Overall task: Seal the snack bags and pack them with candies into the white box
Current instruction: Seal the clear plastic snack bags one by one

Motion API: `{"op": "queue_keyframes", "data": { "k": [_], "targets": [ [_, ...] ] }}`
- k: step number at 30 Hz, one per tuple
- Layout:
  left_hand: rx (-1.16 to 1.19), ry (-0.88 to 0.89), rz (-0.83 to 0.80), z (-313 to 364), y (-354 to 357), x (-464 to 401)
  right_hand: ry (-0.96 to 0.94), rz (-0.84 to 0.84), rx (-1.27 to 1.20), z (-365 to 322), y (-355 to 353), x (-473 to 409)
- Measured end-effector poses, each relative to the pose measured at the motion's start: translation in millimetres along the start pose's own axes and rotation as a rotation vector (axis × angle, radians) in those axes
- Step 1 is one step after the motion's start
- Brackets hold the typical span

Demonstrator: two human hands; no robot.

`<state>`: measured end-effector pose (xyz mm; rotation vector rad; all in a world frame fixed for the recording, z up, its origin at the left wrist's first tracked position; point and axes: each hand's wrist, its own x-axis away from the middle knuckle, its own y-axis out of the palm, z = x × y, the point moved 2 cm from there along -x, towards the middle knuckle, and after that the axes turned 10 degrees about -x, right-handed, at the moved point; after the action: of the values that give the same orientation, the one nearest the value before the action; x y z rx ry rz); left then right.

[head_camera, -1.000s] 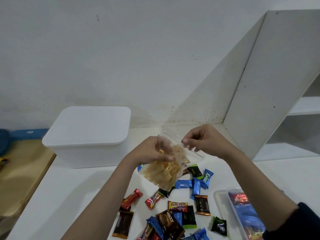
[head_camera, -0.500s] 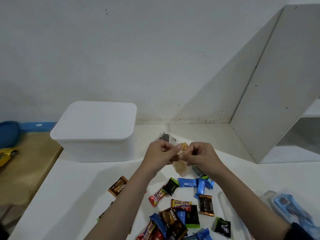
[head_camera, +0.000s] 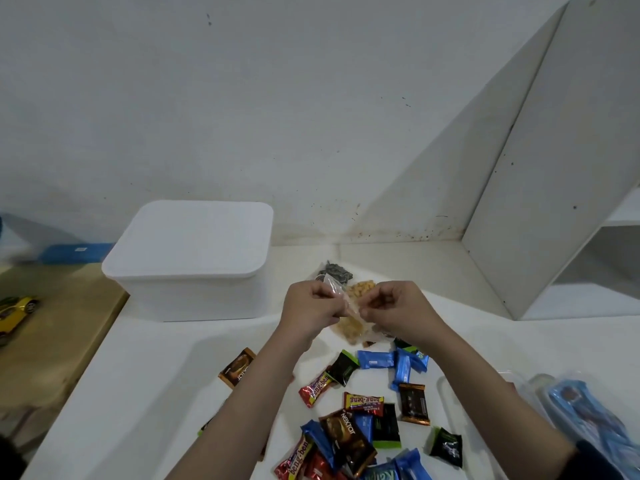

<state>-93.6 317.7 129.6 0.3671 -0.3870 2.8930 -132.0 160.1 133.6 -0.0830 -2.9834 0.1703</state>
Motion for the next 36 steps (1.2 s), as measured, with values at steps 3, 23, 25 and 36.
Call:
{"op": "queue_keyframes", "data": {
  "k": [3,23,25,36],
  "targets": [
    [0.027,-0.012,0.041,1.5,2.0,-1.4,-0.01,-0.038,0.23,-2.6,2.3,-2.3],
    [-0.207,0.301,0.308,-3.5,-3.6,-8.8,-0.39,0.196,0.523,-1.4,13.8,-5.4],
    [-0.198,0.347,0.33,-3.4,-5.3,-8.9,-0.449,0.192,0.559,-2.2,13.7,-6.5],
    [-0.261,0.185,-0.236,-34.8,-12.2,-72.2,-0.362,0.088,-0.011,-0.5,-30.0,-26.7]
  ]
}}
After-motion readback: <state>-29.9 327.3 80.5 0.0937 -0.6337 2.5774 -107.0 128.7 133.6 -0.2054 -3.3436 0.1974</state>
